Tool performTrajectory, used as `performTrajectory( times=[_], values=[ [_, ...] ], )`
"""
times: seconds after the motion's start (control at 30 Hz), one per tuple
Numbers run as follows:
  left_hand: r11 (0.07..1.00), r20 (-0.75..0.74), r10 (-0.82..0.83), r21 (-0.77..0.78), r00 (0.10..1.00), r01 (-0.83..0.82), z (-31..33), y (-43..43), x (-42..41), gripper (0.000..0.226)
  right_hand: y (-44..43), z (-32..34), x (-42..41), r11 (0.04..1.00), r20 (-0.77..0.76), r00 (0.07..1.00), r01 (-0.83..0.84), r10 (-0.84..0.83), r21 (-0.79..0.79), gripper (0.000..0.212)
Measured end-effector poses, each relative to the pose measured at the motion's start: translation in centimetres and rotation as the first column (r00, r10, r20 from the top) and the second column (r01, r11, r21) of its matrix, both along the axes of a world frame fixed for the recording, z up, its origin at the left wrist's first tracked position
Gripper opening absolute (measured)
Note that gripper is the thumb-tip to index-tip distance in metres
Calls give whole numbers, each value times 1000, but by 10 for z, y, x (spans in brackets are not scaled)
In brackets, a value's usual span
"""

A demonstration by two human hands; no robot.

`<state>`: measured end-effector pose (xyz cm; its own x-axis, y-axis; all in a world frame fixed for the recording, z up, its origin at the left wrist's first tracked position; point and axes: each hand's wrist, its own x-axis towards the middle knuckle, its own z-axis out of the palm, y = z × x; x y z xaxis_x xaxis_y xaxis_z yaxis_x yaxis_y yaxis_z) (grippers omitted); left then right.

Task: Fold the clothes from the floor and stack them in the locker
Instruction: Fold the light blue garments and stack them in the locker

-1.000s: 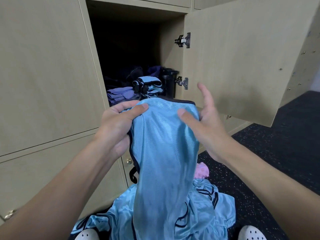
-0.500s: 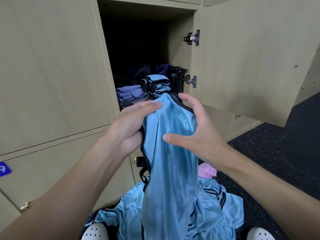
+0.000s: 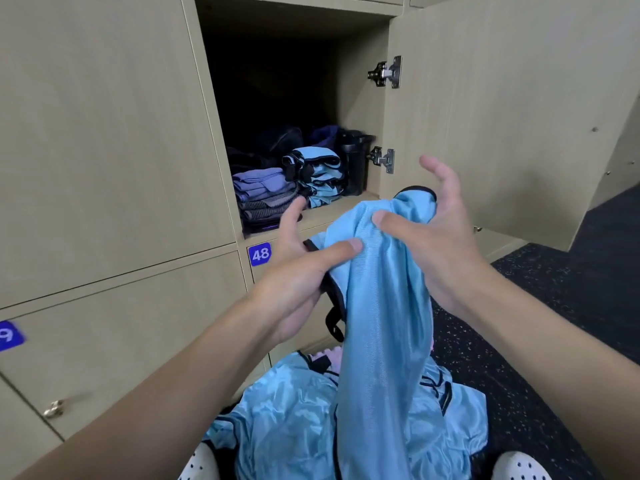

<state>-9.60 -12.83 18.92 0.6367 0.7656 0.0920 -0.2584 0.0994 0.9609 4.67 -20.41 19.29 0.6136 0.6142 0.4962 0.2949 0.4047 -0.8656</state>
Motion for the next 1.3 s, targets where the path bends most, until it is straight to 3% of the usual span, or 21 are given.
performTrajectory(
  times=[0.1,0.2,0.33,0.5,0.6,0.7,0.8,0.97,1.13,1.3],
  values=[
    [993,36,111,30,993,-112,5,6,-1,92,-4,-4,6,977,-37,980,-198,195,-81,100],
    [984,101,180,-25,978,-179,11,10,-2,83,-3,-19,-2,924,45,944,-309,327,-224,114],
    [962,122,253,-134,960,-237,17,15,-3,74,0,-21,-9,963,99,968,-213,231,-168,99],
    [981,-13,89,-171,996,-90,6,13,-3,102,0,-13,-1,992,-29,993,-117,116,-42,89],
    [994,25,44,-102,999,-42,6,10,-2,102,0,-11,4,984,-116,980,-168,161,-59,89],
    [992,91,123,22,988,-126,11,14,-4,93,-2,-13,6,953,-36,964,-264,262,-147,102],
    [983,55,164,74,985,-168,11,18,-7,81,-3,-8,5,976,-54,982,-186,181,-109,94],
    [995,-56,-67,68,996,71,9,11,-8,74,-5,-4,15,987,-168,977,-147,134,-67,84],
    [996,56,47,71,997,-51,15,12,-7,65,-5,-14,8,910,-97,930,-368,355,-192,104],
    [987,111,155,-54,982,-150,15,9,-3,65,-2,-12,1,949,-9,964,-262,264,-178,105]
  ],
)
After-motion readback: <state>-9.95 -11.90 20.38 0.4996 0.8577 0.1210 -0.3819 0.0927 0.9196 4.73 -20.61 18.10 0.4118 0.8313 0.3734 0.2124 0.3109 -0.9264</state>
